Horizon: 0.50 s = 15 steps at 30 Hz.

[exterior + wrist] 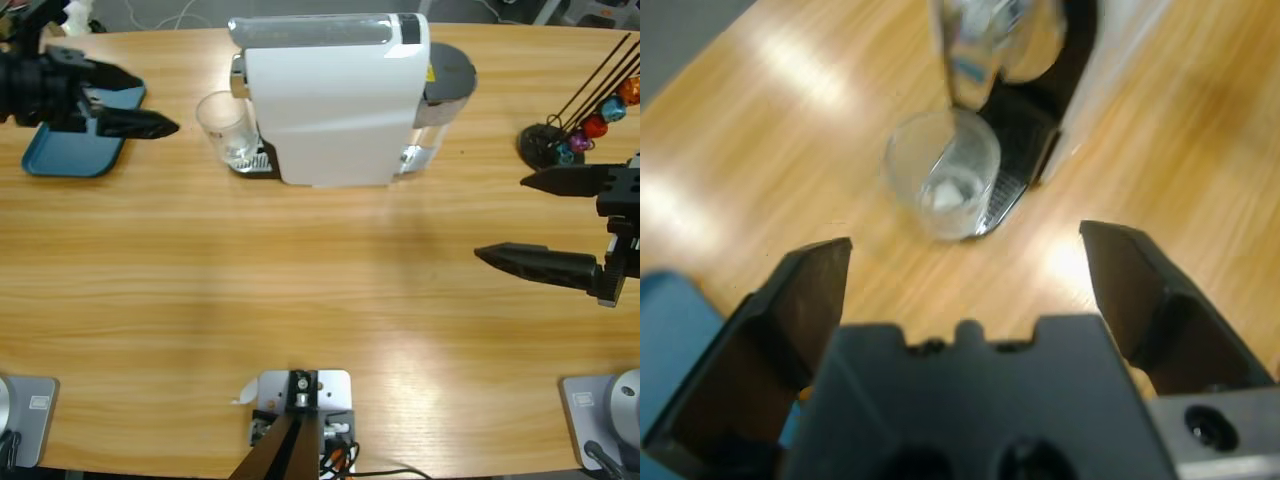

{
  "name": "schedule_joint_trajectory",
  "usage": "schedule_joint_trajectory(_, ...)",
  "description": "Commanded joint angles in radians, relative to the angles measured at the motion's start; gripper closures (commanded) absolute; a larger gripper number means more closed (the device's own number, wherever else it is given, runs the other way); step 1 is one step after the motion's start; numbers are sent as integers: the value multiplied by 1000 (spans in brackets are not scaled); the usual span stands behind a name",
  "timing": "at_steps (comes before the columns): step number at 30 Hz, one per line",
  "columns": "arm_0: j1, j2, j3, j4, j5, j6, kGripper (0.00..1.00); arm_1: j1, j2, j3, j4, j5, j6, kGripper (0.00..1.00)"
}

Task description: Pour coffee

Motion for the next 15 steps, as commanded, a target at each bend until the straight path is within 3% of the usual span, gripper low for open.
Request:
schedule_joint_trajectory(1,157,139,81,-85,26,-146,32,-9,12,48,-23,20,0,55)
schedule_joint_trajectory(5,141,212,75,-195,26,-214,37,-9,1,48,-21,24,0,55)
schedule_joint_trajectory(15,100,352,60,-273,27,-259,55,-9,-9,46,-17,24,-1,55)
